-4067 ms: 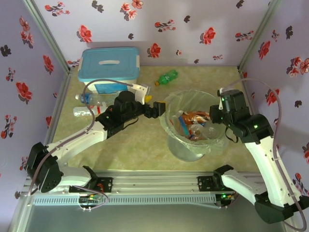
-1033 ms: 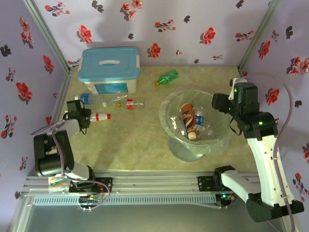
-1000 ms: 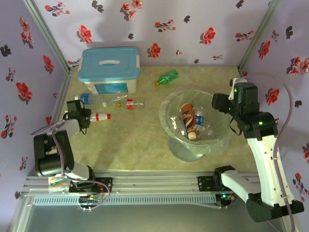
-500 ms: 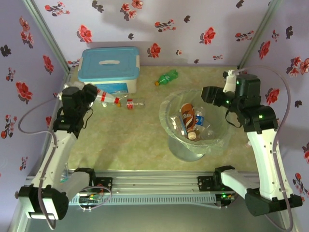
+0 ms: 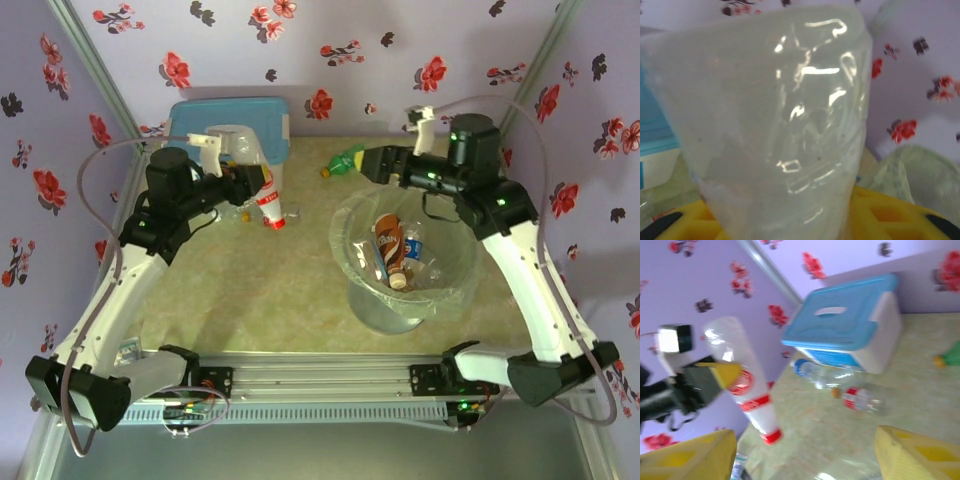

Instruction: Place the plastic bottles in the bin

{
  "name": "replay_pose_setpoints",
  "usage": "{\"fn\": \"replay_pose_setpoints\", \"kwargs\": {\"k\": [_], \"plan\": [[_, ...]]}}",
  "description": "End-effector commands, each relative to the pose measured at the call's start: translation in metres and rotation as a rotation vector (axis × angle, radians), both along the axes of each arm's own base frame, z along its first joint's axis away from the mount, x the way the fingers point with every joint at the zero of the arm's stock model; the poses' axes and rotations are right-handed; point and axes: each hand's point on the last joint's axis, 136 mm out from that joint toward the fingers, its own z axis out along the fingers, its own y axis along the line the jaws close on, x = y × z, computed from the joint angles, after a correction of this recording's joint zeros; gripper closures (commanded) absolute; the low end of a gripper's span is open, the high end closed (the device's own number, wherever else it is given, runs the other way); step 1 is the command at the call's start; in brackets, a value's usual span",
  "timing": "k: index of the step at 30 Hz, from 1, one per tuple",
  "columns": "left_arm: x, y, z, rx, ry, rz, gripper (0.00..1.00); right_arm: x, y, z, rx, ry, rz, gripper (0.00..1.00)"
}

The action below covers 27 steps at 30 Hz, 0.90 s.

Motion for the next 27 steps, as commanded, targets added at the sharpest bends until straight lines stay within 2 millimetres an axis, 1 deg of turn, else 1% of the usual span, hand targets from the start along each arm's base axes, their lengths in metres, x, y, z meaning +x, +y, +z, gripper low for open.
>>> {"fn": "replay_pose_setpoints", "kwargs": {"k": [1,3,7,9,11,13,17,21,24,27], "plan": [[-0.02,-0.021,0.006,0.086,-0.189,-0.183,0.56,-0.008,0.038,0.033,0.104,-0.062,0.129,0.25],[-0.023,-0.026,0.004,0.096,-0.207,-0.219,0.56,-0.01,0.057,0.03,0.107,-0.056,0.182,0.22],[-0.024,-0.039,0.001,0.077,-0.171,-0.288,0.56,-0.015,0.087,0.022,0.082,-0.056,0.26,0.16],[-0.026,-0.046,0.0,0.07,-0.166,-0.321,0.56,-0.014,0.1,0.018,0.071,-0.056,0.286,0.15],[-0.029,-0.054,0.0,0.064,-0.166,-0.354,0.56,-0.008,0.11,0.011,0.061,-0.048,0.298,0.15],[-0.032,-0.06,0.0,0.046,-0.168,-0.379,0.56,-0.001,0.118,0.004,0.05,-0.031,0.303,0.15],[-0.035,-0.067,-0.001,0.033,-0.168,-0.404,0.56,0.006,0.134,-0.015,0.024,0.027,0.341,0.15],[-0.036,-0.069,0.004,0.016,-0.179,-0.411,0.57,0.015,0.138,-0.031,-0.006,0.044,0.332,0.15],[-0.036,-0.074,0.002,0.011,-0.168,-0.429,0.57,0.015,0.146,-0.031,0.021,0.059,0.364,0.2],[-0.033,-0.077,-0.001,0.006,-0.148,-0.429,0.56,0.017,0.147,-0.035,0.017,0.072,0.364,0.35]]}}
